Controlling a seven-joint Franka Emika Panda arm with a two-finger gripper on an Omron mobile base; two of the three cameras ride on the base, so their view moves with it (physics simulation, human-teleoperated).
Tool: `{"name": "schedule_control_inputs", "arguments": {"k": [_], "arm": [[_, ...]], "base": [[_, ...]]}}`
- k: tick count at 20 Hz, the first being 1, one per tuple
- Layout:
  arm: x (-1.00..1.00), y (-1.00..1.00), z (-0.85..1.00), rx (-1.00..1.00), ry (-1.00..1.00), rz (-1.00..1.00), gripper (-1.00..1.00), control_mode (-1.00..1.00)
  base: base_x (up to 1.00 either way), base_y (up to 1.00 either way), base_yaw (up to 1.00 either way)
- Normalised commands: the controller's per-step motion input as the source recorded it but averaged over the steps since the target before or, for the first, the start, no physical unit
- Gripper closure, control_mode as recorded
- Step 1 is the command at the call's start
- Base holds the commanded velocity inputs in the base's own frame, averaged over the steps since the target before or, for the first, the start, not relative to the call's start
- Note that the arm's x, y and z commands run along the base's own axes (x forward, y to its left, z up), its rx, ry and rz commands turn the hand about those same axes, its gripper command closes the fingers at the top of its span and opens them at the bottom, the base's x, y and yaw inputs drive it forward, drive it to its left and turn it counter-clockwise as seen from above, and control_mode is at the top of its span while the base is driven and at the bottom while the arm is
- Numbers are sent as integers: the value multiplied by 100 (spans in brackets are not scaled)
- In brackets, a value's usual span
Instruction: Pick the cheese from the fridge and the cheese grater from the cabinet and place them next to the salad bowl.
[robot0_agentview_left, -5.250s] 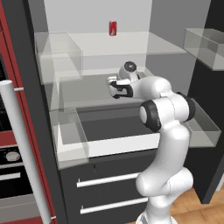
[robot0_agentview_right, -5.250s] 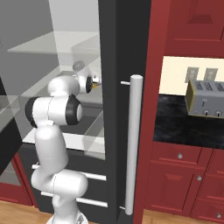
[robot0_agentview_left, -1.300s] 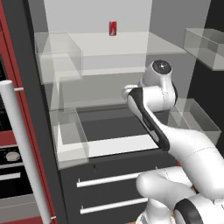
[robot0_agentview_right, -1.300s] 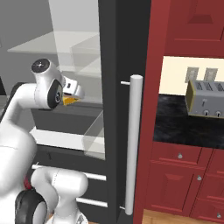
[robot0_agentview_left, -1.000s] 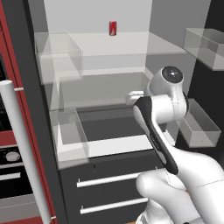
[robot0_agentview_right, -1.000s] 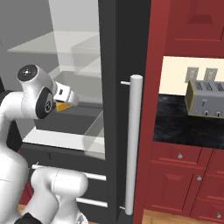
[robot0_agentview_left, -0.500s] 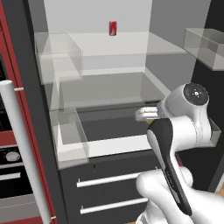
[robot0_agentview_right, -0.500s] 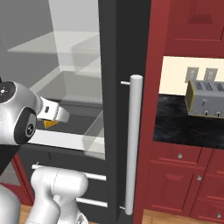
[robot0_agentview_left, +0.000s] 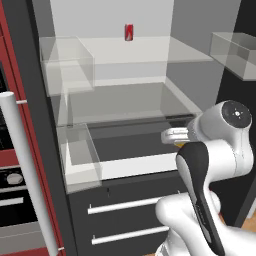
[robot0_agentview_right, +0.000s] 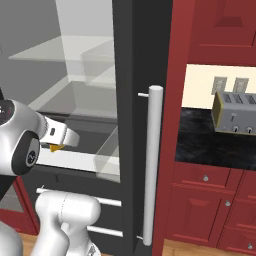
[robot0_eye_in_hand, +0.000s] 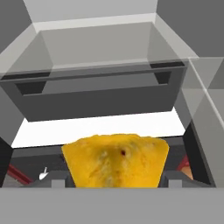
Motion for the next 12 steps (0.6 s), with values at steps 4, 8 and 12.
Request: {"name": "schedule_control_inputs", "arguments": {"k": [4,8,12], "arm": [[-2,0,0,0,0,0,100,100],[0,0,0,0,0,0,100,100],[0,0,0,0,0,0,100,100]], "base": [[-17,0,0],[-51,0,0],[-60,0,0]]}}
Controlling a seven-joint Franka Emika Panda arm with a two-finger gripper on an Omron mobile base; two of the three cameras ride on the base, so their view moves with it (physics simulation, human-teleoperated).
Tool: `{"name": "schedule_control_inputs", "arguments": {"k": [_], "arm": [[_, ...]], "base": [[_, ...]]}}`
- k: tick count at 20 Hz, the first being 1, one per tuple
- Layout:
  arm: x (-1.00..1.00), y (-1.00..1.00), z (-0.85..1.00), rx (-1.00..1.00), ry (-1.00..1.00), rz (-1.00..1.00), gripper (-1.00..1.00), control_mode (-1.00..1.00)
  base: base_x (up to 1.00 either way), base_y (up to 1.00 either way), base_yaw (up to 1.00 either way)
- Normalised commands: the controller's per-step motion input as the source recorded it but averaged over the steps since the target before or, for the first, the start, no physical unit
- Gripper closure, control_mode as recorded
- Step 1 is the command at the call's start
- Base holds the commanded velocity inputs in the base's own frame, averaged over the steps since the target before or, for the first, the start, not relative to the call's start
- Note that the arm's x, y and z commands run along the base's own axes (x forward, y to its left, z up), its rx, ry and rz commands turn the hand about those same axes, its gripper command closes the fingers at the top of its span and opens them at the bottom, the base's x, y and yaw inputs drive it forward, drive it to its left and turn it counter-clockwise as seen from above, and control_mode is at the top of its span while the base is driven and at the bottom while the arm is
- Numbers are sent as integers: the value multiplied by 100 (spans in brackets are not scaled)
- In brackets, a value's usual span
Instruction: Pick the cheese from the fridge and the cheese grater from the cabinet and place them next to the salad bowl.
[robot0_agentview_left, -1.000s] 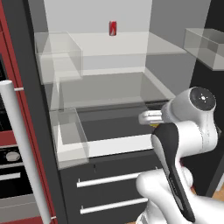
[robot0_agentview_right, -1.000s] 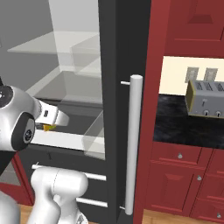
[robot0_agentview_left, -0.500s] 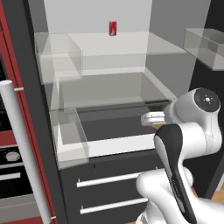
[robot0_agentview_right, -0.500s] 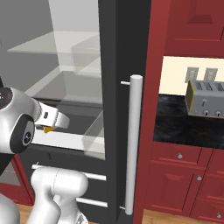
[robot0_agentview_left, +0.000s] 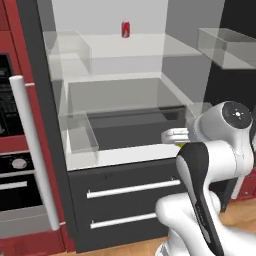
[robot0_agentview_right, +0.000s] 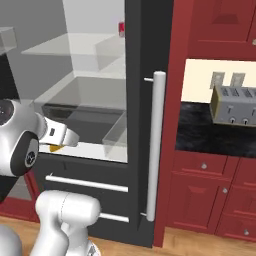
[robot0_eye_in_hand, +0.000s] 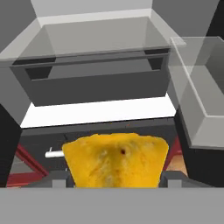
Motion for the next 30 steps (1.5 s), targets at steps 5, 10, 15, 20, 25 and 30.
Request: {"name": "schedule_control_inputs", "arguments": {"k": [5,10,15,20,25,30], "arm": [[0,0,0,0,0,0,100,100],[0,0,0,0,0,0,100,100],[0,0,0,0,0,0,100,100],[0,0,0,0,0,0,100,100],[0,0,0,0,0,0,100,100],[0,0,0,0,0,0,100,100]], "base": [[-93,0,0],[-35,-12,20],[-25,-13,50],[-57,-18,73],[-80,-29,77],[-67,-22,77]]}}
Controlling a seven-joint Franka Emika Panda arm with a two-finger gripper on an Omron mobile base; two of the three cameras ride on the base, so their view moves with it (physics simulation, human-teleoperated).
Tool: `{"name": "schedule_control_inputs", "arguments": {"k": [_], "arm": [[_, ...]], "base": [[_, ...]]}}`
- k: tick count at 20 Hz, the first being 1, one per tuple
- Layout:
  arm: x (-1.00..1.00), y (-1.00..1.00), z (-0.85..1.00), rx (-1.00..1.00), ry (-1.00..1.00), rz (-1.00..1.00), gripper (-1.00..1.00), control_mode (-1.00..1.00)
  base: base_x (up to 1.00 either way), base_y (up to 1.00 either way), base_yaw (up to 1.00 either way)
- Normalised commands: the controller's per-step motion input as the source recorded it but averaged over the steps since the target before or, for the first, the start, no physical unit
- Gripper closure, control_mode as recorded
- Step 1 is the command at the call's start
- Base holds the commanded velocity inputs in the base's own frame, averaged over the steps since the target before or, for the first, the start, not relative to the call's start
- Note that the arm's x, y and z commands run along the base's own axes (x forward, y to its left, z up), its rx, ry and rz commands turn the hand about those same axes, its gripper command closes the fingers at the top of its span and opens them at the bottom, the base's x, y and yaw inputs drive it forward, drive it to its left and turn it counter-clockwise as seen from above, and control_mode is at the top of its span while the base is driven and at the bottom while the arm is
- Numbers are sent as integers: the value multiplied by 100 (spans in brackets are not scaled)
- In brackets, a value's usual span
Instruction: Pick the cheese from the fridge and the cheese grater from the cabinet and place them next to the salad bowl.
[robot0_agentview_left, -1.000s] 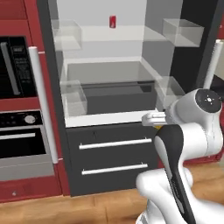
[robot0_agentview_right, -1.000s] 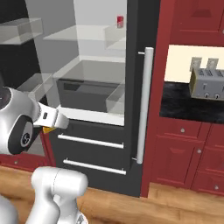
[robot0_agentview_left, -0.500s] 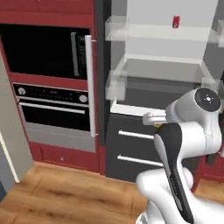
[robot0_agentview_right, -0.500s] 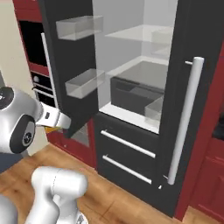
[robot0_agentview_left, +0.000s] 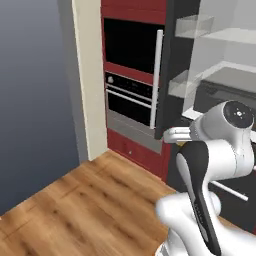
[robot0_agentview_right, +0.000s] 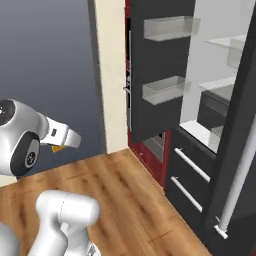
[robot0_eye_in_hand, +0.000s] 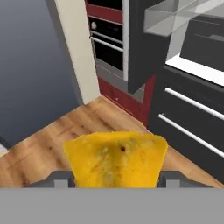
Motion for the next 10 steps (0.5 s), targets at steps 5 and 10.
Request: {"name": "schedule_control_inputs", "arguments": {"k": [5,10], "arm": [[0,0,0,0,0,0,100,100],[0,0,0,0,0,0,100,100]], "base": [[-38,-55,62],[-12,59,42]]}}
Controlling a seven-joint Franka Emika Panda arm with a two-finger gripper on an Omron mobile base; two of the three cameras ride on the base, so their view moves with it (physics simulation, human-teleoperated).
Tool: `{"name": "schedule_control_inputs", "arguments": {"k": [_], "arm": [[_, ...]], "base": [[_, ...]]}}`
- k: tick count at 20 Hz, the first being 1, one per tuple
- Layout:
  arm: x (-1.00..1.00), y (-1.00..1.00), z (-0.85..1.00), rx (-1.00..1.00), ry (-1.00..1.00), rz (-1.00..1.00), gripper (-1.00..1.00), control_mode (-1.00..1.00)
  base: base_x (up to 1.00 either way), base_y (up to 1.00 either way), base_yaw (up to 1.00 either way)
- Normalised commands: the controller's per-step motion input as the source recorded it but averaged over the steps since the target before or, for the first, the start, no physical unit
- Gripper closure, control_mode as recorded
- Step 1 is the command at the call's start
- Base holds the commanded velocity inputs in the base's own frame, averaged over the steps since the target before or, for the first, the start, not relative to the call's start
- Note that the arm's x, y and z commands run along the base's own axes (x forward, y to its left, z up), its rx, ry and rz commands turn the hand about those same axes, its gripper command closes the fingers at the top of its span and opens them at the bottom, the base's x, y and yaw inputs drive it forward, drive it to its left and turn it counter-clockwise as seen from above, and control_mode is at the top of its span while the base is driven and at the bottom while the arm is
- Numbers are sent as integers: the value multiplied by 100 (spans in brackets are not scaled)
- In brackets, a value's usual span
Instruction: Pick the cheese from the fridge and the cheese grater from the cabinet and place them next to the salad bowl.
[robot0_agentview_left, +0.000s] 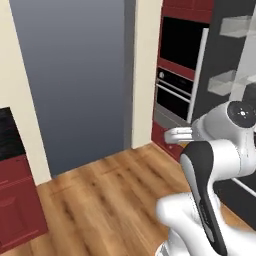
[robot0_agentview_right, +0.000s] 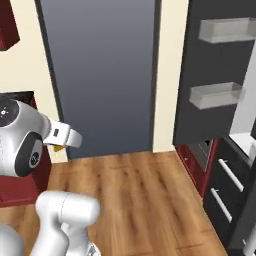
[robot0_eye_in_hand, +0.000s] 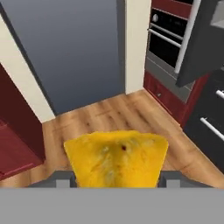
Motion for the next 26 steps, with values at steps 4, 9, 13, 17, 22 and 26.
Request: {"name": "schedule_control_inputs", "arguments": {"k": [4,9,13,17,22,26], "arm": [[0,0,0,0,0,0,100,100],[0,0,0,0,0,0,100,100],[0,0,0,0,0,0,100,100],[0,0,0,0,0,0,100,100],[0,0,0,0,0,0,100,100],[0,0,0,0,0,0,100,100]], "base": [[-11,100,43],[1,88,46],[42,16,69],[32,0,81],[22,0,79],[34,1,69]]}}
